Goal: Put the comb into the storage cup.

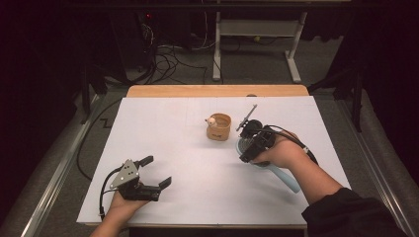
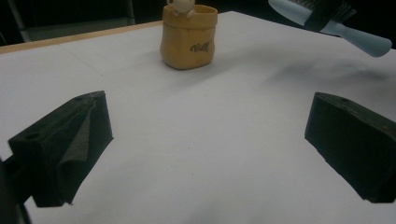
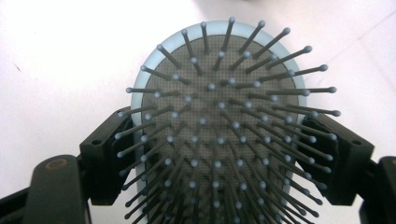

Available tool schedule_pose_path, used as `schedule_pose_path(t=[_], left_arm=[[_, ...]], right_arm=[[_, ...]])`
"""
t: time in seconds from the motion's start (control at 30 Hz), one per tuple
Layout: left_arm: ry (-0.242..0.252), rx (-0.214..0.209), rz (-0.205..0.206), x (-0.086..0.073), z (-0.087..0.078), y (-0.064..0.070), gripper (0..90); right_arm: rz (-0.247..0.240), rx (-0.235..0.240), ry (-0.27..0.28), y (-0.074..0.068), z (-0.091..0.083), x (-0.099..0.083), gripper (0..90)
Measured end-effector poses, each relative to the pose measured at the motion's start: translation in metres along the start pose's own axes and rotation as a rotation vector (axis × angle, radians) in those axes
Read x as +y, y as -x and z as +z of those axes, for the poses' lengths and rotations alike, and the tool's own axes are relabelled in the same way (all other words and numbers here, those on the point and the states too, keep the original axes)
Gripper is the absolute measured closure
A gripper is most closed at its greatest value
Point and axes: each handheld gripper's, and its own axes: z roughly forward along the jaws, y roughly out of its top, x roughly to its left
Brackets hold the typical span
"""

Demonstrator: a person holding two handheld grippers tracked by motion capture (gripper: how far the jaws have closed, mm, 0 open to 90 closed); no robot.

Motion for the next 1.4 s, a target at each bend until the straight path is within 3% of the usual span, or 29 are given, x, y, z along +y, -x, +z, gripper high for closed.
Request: schedule_pose_path(t=[0.23,0.33,0.53,0.77,0.83,1.4], left_arm=[[0.004,0.001,-0.004,0.000,-0.001,-0.001,1.7],[0.003,0.003,-0.007,0.000,-0.001,-0.001,1.9],[0.010,0.002,-0.020,0.001,-0.001,-0.001,2.0],[0.012,0.003,-0.022,0.001,-0.002,-0.002,2.0],[0.011,0.001,-0.019,0.001,-0.002,-0.002,2.0],[0.015,0.005,-0.026,0.000,-0.003,-0.002,2.1]], right_arm=[[0.034,-0.013,0.071,0.002,-0.011,-0.009,20.6],[0.050,-0.019,0.127,0.001,-0.016,-0.015,20.6],[0.059,-0.023,0.172,0.000,-0.018,-0.020,20.6],[0.074,-0.043,0.267,-0.001,-0.027,-0.028,20.6],[0.087,-0.038,0.321,0.001,-0.030,-0.034,20.6],[0.124,-0.046,0.500,0.000,-0.036,-0.055,20.5]])
